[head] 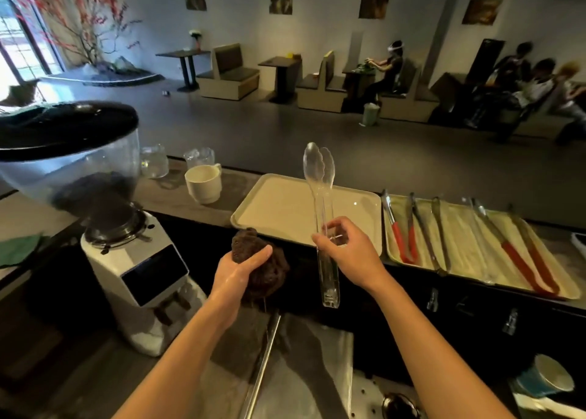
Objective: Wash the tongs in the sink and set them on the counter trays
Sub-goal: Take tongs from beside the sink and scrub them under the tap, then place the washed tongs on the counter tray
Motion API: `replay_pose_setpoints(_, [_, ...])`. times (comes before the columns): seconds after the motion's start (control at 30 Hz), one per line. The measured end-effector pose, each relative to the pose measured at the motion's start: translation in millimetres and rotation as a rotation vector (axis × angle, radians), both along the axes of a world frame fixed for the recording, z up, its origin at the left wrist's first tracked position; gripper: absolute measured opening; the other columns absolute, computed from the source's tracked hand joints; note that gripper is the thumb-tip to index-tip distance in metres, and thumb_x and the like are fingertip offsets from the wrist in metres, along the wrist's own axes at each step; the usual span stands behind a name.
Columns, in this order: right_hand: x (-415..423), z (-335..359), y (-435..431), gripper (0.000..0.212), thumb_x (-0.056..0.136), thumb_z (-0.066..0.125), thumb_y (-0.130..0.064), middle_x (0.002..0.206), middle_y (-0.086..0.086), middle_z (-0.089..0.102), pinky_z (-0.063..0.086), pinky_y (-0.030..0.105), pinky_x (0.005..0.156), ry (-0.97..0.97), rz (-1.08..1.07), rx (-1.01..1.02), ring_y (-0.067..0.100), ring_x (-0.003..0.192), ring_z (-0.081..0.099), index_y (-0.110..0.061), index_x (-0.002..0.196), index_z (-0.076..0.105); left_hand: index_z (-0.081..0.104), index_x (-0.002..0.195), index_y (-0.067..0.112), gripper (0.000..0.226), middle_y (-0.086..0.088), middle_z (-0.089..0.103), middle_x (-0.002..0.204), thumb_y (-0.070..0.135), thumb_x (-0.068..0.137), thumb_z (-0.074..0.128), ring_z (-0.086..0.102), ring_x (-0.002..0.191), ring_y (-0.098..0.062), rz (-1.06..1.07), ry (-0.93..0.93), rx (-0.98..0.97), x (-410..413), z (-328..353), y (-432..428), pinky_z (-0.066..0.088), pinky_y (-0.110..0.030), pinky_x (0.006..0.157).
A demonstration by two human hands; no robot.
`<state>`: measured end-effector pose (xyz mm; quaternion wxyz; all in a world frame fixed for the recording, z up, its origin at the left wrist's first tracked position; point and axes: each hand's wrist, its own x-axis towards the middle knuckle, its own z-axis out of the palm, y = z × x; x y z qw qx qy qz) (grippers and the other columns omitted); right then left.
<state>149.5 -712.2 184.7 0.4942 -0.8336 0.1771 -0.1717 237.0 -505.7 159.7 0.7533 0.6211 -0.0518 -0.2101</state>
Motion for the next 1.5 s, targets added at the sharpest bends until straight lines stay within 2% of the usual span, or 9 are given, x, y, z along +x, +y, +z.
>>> replay_pose_setpoints(0.13, [26.2,14.1,-43.8,0.046,0.086,0.067,-0.057,0.109,-0.007,0.064,0.045,0.025,0.065,0.122,-0.116,-0.068,0.009,0.091,0.062,-0.024,0.116,0.057,0.073,0.099,0.012,0.021,-0.005,0.078,0.088,0.025,0.083,0.076,0.075,0.087,-0.021,-0.016,0.006,-0.008,11.2,2.8,-26.2,0.056,-0.033,0.076])
replay_pose_setpoints(0.27, [52.4,21.0,-85.6,0.052,0.089,0.067,-0.049,0.112,-0.003,0.052,0.042,0.032,0.079,0.343,-0.111,-0.180,0.018,0.101,0.056,-0.015,0.126,0.053,0.071,0.107,0.007,0.033,-0.010,0.077,0.097,0.030,0.084,0.076,0.074,0.095,-0.025,-0.031,0.034,0.000,21.2,0.5,-45.5,0.057,-0.036,0.082])
replay_pose_setpoints(0.43, [83.8,10.0,-110.0,0.039,0.089,0.066,-0.046,0.068,-0.002,0.050,0.034,0.029,0.052,0.523,-0.153,-0.345,0.014,0.058,0.050,-0.015,0.074,0.048,0.073,0.098,0.010,0.020,-0.007,0.078,0.091,0.026,0.086,0.074,0.074,0.091,-0.023,-0.051,0.069,-0.003,27.4,-0.2,-65.5,0.057,-0.035,0.079])
replay_pose_setpoints(0.67, [98.0,-5.2,-126.9,0.040,0.093,0.058,-0.047,0.089,0.007,0.068,0.040,0.030,0.063,0.637,-0.204,-0.509,0.022,0.075,0.058,-0.010,0.078,0.057,0.071,0.106,0.015,0.028,-0.010,0.077,0.100,0.029,0.083,0.077,0.073,0.099,-0.027,-0.057,0.090,-0.006,30.2,-7.2,-78.3,0.057,-0.041,0.087])
replay_pose_setpoints(0.8, [97.5,-12.9,-124.5,0.065,0.089,0.060,-0.060,0.116,0.012,0.065,0.044,0.033,0.075,0.628,-0.258,-0.566,0.027,0.103,0.061,-0.005,0.125,0.055,0.074,0.088,0.025,0.002,-0.008,0.078,0.098,0.026,0.086,0.074,0.074,0.093,-0.024,-0.059,0.088,-0.014,27.3,-5.8,-73.0,0.057,-0.039,0.083])
replay_pose_setpoints(0.9, [93.4,-16.5,-115.1,0.085,0.087,0.056,-0.068,0.149,0.023,0.041,0.042,0.043,0.104,0.590,-0.358,-0.664,0.036,0.137,0.042,-0.005,0.142,0.043,0.073,0.091,0.021,0.007,-0.004,0.078,0.092,0.026,0.086,0.074,0.075,0.088,-0.019,-0.022,0.088,-0.003,27.9,-4.6,-64.3,0.056,-0.032,0.075])
replay_pose_setpoints(1.17, [90.1,-4.3,-24.8,0.033,0.096,0.049,-0.048,0.109,0.000,0.053,0.035,0.033,0.073,0.193,-0.268,-0.651,0.018,0.094,0.046,-0.018,0.109,0.053,0.070,0.097,0.021,0.018,-0.004,0.076,0.099,0.029,0.083,0.077,0.070,0.097,-0.022,0.095,0.101,0.005,31.6,-8.2,-17.0,0.055,-0.037,0.085])
replay_pose_setpoints(1.3, [90.3,-13.7,2.5,0.028,0.095,0.052,-0.044,0.113,0.002,0.057,0.037,0.033,0.077,0.196,-0.251,-0.700,0.022,0.103,0.050,-0.019,0.108,0.057,0.070,0.101,0.019,0.025,-0.007,0.076,0.101,0.030,0.081,0.078,0.072,0.095,-0.023,0.147,0.132,0.002,24.8,-13.5,19.9,0.056,-0.040,0.088])
replay_pose_setpoints(1.5, [86.5,-23.3,58.2,0.024,0.095,0.056,-0.047,0.106,-0.003,0.063,0.043,0.032,0.069,0.237,0.000,-0.566,0.017,0.087,0.057,-0.025,0.106,0.055,0.068,0.100,0.015,0.020,-0.010,0.075,0.099,0.023,0.083,0.076,0.071,0.094,-0.026,0.274,0.137,-0.010,10.7,-20.1,81.4,0.057,-0.039,0.083])
